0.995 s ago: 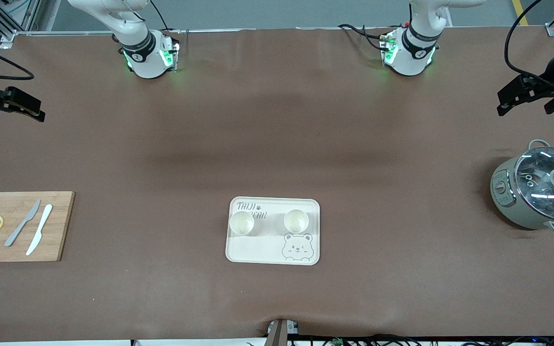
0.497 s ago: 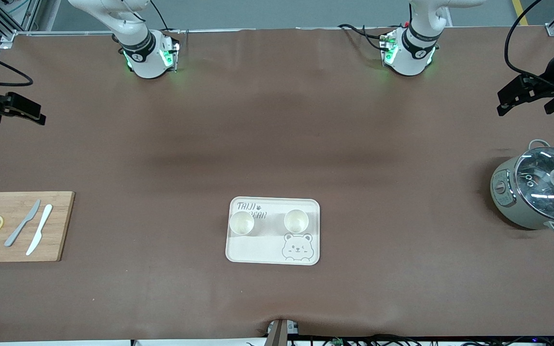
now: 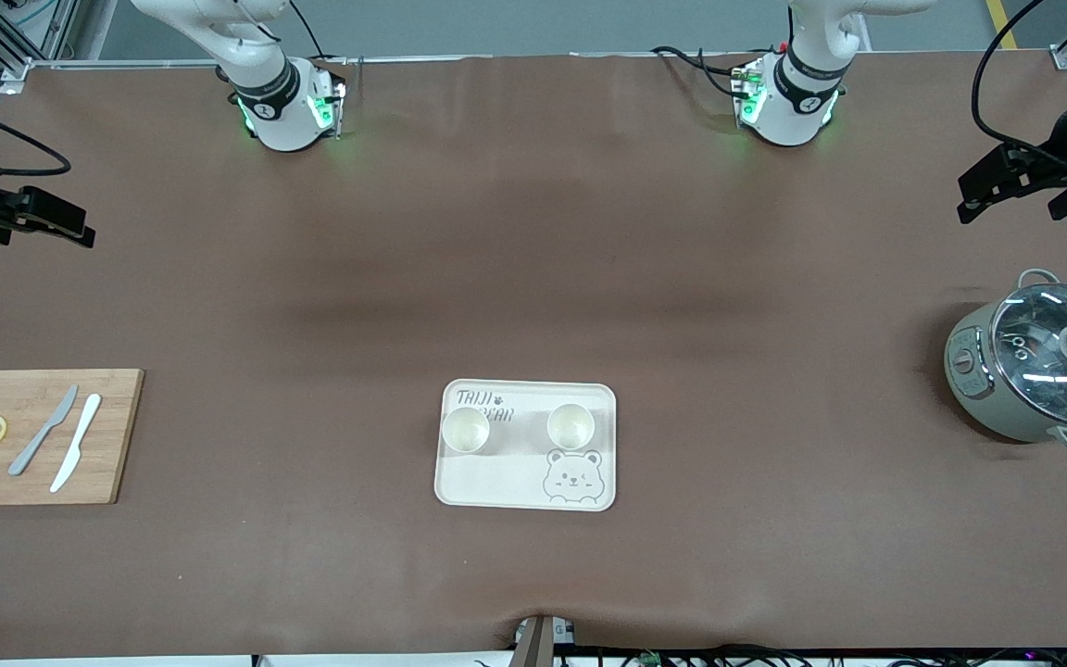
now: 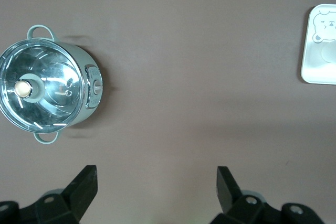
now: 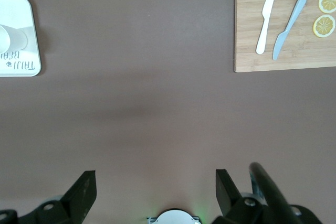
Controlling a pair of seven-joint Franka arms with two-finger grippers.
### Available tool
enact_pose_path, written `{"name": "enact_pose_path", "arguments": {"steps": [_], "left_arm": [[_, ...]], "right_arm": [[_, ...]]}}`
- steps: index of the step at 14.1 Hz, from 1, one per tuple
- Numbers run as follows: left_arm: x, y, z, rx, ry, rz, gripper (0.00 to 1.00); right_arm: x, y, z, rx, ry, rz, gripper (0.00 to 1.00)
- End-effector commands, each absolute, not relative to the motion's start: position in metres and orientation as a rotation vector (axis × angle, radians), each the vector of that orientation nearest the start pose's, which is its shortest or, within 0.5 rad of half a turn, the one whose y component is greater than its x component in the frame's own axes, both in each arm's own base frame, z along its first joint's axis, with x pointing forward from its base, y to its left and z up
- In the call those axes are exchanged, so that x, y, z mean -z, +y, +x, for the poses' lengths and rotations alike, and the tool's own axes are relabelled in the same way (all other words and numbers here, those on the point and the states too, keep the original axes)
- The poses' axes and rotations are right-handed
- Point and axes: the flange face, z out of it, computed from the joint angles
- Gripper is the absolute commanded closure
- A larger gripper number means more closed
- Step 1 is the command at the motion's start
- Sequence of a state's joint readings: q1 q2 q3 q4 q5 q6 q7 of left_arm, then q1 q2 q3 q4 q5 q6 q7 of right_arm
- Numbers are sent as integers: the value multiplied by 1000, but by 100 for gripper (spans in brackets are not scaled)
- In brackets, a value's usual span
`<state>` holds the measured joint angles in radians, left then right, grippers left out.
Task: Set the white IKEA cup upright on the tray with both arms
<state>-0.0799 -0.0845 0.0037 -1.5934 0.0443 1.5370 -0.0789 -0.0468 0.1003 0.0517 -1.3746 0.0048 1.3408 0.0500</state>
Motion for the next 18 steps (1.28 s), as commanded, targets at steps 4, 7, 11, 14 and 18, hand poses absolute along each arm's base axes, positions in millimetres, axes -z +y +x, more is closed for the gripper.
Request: {"name": "enact_pose_path", "arguments": {"steps": [4, 7, 11, 14, 18], "left_arm": [[-660, -24, 520, 57, -28, -3119, 0], [-662, -26, 519, 55, -14, -3117, 0], [-667, -29, 517, 56, 10, -3108, 0], [-666, -38, 517, 51, 50, -3105, 0], [-671, -34, 529, 70, 138, -3115, 0]], "right_arm": [[-634, 6, 564, -227, 47, -3093, 0], [-633, 6, 565, -227, 52, -3091, 0], [-634, 9, 565, -223, 49, -3090, 0], [-631, 12, 570, -199, 45, -3088, 0], [-631, 10, 571, -196, 44, -3071, 0]]}}
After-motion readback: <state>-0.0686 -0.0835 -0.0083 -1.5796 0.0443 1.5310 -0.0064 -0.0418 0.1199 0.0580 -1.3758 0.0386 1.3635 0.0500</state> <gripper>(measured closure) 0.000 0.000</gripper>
